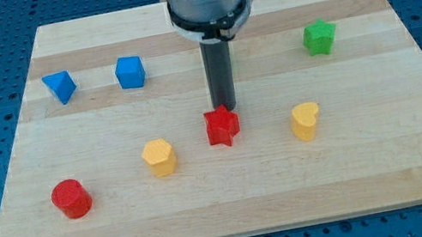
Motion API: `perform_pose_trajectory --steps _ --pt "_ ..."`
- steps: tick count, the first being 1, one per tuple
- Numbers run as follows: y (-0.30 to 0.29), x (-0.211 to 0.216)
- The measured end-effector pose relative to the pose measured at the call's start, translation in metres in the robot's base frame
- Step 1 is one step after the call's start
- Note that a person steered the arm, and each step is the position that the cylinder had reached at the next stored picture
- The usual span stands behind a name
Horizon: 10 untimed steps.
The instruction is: Push the red star to the right of the yellow hexagon
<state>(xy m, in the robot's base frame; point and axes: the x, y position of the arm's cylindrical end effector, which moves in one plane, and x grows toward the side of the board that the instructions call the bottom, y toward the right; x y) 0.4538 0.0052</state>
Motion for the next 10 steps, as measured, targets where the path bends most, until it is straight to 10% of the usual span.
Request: perform_pose_trajectory --steps 10 --pt "-0.039 0.044"
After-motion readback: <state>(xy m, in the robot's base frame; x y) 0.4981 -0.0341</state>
